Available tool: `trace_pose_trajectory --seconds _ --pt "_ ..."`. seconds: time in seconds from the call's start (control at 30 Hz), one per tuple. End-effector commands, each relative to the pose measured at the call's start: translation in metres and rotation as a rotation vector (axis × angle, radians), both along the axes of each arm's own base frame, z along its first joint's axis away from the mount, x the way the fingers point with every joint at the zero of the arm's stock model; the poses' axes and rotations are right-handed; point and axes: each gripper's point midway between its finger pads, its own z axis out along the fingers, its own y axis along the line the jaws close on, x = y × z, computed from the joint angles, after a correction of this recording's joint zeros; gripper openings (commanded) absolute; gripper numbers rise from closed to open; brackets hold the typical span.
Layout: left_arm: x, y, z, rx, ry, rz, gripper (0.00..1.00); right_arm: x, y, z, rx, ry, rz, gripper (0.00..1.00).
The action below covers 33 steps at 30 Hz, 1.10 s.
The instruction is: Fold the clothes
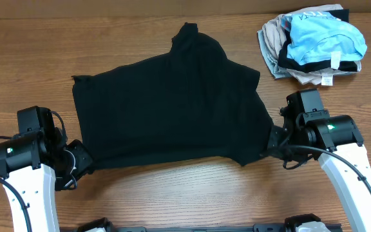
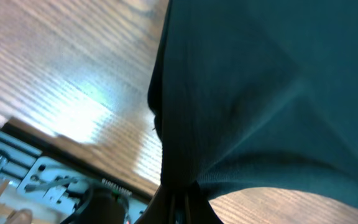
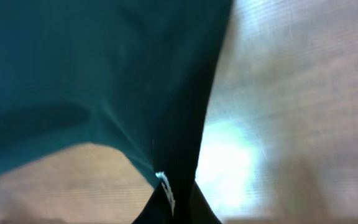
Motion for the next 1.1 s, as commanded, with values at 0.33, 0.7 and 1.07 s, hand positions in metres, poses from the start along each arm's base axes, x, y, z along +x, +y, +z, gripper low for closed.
trace_pose_trajectory --seconds 0.33,0.7,1.07 --pt "0.017 0.016 -0.025 0.046 -0.053 0.197 0.04 0.071 0.014 0.007 0.036 -0.256 0.077 0.04" --pt "0.043 0.047 -0.039 0.176 -0.166 0.299 0.04 0.132 0.041 0.025 0.132 -0.491 0.168 0.04" --pt "0.079 0.07 -0.064 0.257 -0.279 0.324 0.04 0.182 0.049 -0.016 0.124 -0.528 0.189 0.04"
